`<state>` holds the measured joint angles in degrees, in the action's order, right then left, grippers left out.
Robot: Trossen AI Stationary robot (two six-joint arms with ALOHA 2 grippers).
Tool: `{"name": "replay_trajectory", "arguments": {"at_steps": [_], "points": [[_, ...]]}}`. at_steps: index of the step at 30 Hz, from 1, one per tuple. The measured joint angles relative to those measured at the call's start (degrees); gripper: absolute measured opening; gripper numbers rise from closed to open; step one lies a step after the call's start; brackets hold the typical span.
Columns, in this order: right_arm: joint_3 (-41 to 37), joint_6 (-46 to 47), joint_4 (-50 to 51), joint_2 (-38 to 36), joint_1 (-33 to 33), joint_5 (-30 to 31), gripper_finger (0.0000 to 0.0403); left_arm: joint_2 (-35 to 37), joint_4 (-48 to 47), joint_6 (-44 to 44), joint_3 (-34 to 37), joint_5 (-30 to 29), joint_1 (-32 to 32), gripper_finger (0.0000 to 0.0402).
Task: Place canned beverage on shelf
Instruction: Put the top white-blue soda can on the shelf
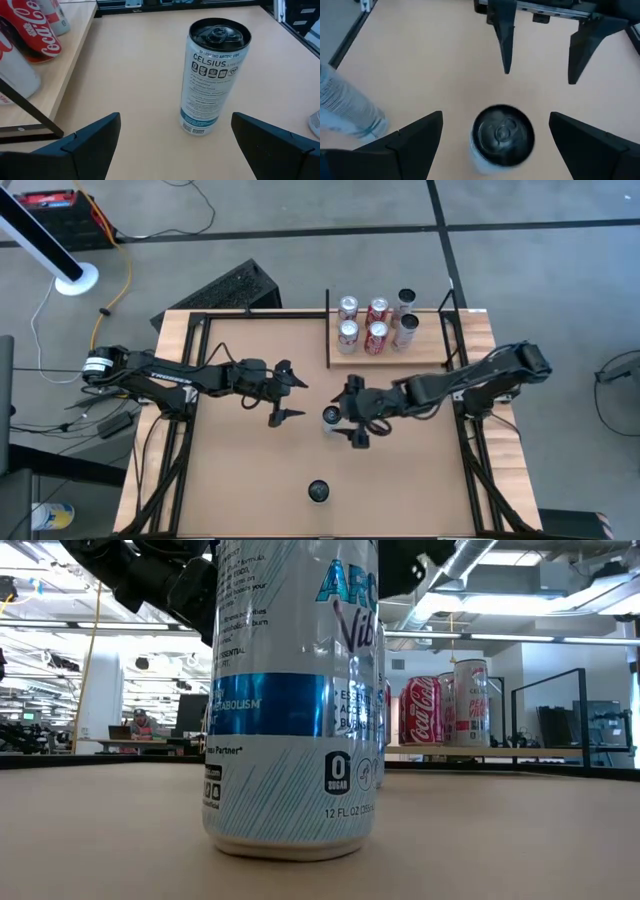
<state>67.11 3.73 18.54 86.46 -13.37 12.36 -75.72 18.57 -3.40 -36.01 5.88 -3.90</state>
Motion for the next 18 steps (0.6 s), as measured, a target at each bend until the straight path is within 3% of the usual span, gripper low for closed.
{"name": "replay_trajectory", "arguments": {"at_steps": [8, 18], "points": [[0.0, 0.32, -2.38, 5.6, 0.55, 0.59, 0.0388, 0.0, 0.19, -0.79, 0.0, 0.39, 0.0, 0.0366], [0.0, -0.29, -0.52, 5.57, 1.21, 1.09, 0.0379, 0.0, 0.16, -1.55, 0.0, 0.39, 0.0, 0.0366]]}}
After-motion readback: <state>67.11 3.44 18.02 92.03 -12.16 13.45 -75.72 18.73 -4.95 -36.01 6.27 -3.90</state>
